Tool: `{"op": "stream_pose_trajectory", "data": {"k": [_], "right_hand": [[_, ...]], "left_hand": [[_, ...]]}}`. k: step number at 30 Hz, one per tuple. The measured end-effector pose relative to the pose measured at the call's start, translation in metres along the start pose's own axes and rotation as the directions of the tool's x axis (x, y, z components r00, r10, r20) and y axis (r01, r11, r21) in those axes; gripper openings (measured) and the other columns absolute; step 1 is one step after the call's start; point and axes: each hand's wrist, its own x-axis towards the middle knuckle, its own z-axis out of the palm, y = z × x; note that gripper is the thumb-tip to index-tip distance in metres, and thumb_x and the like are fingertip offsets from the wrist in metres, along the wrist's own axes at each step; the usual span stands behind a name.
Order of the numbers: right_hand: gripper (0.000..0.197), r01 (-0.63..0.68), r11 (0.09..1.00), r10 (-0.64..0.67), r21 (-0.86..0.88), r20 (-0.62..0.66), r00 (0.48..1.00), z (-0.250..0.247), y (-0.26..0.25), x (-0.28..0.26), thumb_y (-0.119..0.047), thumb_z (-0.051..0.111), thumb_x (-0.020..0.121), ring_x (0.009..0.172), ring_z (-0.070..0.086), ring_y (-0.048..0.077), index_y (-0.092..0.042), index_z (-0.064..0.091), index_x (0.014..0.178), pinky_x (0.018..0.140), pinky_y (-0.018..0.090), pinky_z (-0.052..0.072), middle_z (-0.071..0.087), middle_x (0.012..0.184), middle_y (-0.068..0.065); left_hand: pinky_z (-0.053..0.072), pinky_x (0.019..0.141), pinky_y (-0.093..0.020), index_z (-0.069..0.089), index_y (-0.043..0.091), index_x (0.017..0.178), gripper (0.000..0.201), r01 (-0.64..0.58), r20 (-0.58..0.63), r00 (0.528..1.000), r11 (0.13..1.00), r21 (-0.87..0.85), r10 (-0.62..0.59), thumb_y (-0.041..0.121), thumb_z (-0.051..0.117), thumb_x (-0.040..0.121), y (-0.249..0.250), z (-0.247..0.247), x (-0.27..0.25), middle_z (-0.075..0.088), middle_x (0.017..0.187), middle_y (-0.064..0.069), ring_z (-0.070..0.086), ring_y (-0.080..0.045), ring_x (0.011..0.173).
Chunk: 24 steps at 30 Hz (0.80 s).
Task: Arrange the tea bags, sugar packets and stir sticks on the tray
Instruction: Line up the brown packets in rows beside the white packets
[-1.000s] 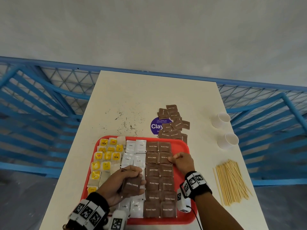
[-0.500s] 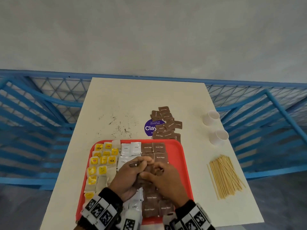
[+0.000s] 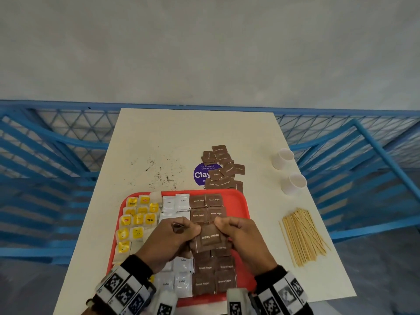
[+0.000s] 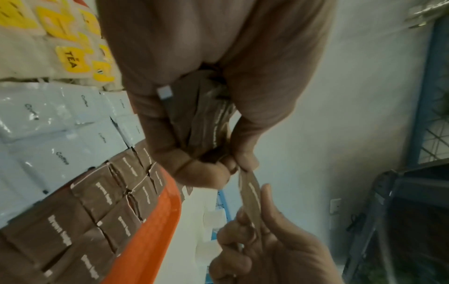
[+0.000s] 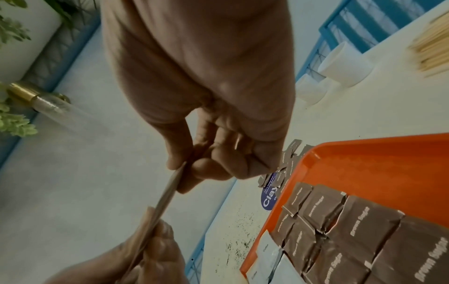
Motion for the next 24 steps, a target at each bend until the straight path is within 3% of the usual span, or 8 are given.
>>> {"op": "stream_pose_trajectory", "data": {"k": [5, 8, 11, 14, 16, 18, 22, 24], "right_hand": [[0.03, -0.01, 1.0, 0.01, 0.024, -0.007, 1.0, -0.002, 0.003, 0.0, -0.037, 0.07, 0.089, 0.057, 0.052, 0.009, -0.008, 0.072, 0.08, 0.053, 0.02, 0.043, 0.064, 0.069, 0.003], [0.025, 0.01, 0.998, -0.008, -0.06, 0.037, 0.999, 0.0, 0.008, -0.005, -0.034, 0.079, 0.082, 0.07, 0.065, 0.018, -0.009, 0.076, 0.086, 0.067, 0.035, 0.056, 0.075, 0.081, 0.009], [0.02, -0.001, 1.0, 0.001, -0.016, 0.0, 1.0, -0.002, 0.013, -0.004, -0.023, 0.081, 0.079, 0.076, 0.069, 0.024, -0.007, 0.074, 0.09, 0.076, 0.037, 0.055, 0.076, 0.086, 0.016], [0.031, -0.061, 0.998, 0.061, -0.008, 0.018, 0.998, -0.004, 0.024, -0.003, -0.035, 0.084, 0.075, 0.077, 0.067, 0.033, -0.009, 0.075, 0.09, 0.077, 0.046, 0.054, 0.075, 0.089, 0.022], [0.031, -0.046, 0.998, 0.047, -0.037, 0.024, 0.999, -0.005, 0.03, -0.002, -0.034, 0.084, 0.076, 0.08, 0.07, 0.042, -0.007, 0.075, 0.089, 0.081, 0.054, 0.055, 0.074, 0.088, 0.023], [0.018, 0.006, 0.988, -0.002, -0.155, 0.023, 1.0, -0.011, 0.03, 0.001, -0.022, 0.079, 0.082, 0.083, 0.072, 0.039, -0.005, 0.075, 0.086, 0.083, 0.056, 0.057, 0.075, 0.083, 0.019], [0.006, 0.16, 0.834, -0.042, -0.528, 0.228, 0.973, -0.018, 0.022, 0.007, -0.018, 0.078, 0.082, 0.074, 0.071, 0.013, -0.019, 0.078, 0.076, 0.078, 0.037, 0.058, 0.077, 0.08, 0.003], [0.005, 0.208, 0.776, 0.016, -0.595, 0.349, 0.937, -0.015, 0.018, 0.008, -0.025, 0.08, 0.08, 0.077, 0.072, 0.012, -0.022, 0.079, 0.076, 0.079, 0.032, 0.057, 0.077, 0.08, -0.002]], "left_hand": [[0.048, 0.05, -0.027, 0.063, 0.005, 0.077, 0.017, 0.009, -0.007, 1.0, 0.987, -0.157, -0.01, 0.018, 0.068, 0.087, 0.0, -0.007, -0.002, 0.059, 0.072, -0.017, 0.052, -0.024, 0.055], [0.047, 0.049, -0.027, 0.06, 0.006, 0.074, 0.017, 0.005, -0.024, 1.0, 0.969, -0.249, -0.011, 0.015, 0.068, 0.086, -0.004, -0.006, -0.003, 0.057, 0.07, -0.016, 0.051, -0.023, 0.053], [0.046, 0.05, -0.026, 0.057, 0.005, 0.077, 0.017, 0.025, 0.01, 1.0, 0.965, -0.262, -0.023, 0.015, 0.069, 0.084, -0.01, -0.002, -0.006, 0.058, 0.069, -0.013, 0.05, -0.022, 0.054], [0.044, 0.051, -0.026, 0.057, 0.007, 0.075, 0.017, 0.045, 0.043, 0.998, 0.967, -0.25, -0.035, 0.014, 0.068, 0.087, -0.02, -0.001, -0.006, 0.058, 0.068, -0.013, 0.05, -0.022, 0.052], [0.044, 0.051, -0.026, 0.059, 0.008, 0.076, 0.017, 0.069, 0.072, 0.996, 0.98, -0.186, -0.057, 0.015, 0.069, 0.087, -0.026, -0.002, -0.008, 0.06, 0.07, -0.018, 0.049, -0.023, 0.054], [0.045, 0.053, -0.027, 0.061, 0.009, 0.079, 0.018, 0.103, 0.104, 0.99, 0.994, -0.032, -0.099, 0.021, 0.074, 0.086, -0.033, -0.005, -0.009, 0.063, 0.074, -0.025, 0.051, -0.024, 0.058], [0.046, 0.051, -0.027, 0.068, 0.016, 0.087, 0.021, 0.049, 0.104, 0.99, 0.937, 0.347, -0.09, 0.029, 0.083, 0.08, -0.033, -0.011, -0.004, 0.07, 0.082, -0.016, 0.059, -0.022, 0.064], [0.045, 0.051, -0.022, 0.07, 0.017, 0.089, 0.023, -0.025, 0.191, 0.978, 0.868, 0.496, -0.08, 0.033, 0.084, 0.078, -0.028, -0.011, 0.002, 0.071, 0.078, -0.009, 0.06, -0.013, 0.06]]}}
